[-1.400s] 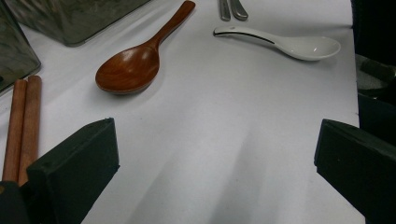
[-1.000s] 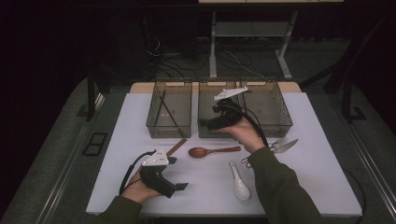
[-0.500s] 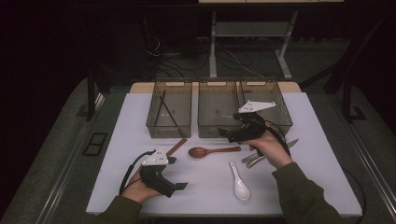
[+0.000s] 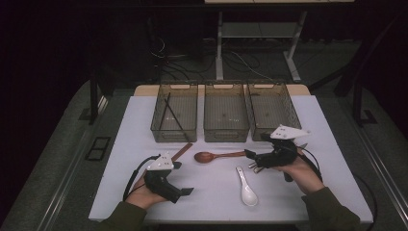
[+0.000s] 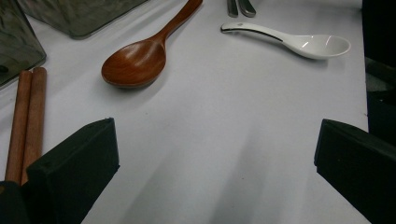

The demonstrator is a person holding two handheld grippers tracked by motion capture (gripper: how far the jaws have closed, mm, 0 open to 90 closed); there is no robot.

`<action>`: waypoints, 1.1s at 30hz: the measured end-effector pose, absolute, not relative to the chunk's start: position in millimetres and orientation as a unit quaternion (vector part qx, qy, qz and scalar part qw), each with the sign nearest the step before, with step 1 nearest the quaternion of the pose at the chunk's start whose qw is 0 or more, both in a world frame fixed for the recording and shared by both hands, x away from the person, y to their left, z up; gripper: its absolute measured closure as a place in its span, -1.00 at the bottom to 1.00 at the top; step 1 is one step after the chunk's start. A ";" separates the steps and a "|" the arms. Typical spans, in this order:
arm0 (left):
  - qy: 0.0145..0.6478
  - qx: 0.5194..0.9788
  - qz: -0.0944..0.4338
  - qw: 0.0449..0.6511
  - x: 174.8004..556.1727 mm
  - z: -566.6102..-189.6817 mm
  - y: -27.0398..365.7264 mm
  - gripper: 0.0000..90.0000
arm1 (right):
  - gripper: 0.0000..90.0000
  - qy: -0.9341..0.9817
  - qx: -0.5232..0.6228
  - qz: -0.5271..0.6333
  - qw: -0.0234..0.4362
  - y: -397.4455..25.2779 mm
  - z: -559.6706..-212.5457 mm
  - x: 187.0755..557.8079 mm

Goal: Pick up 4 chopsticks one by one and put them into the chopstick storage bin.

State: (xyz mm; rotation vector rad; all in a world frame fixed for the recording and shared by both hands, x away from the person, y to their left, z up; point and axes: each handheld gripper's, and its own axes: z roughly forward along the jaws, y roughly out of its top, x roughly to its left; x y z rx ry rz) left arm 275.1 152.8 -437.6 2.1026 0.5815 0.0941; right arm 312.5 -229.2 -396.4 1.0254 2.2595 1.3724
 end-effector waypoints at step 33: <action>0.249 0.859 0.065 0.442 281.3 -430.1 158.5 -0.83 | -0.73 0.789 0.378 0.460 0.152 -295.3 -441.8 249.1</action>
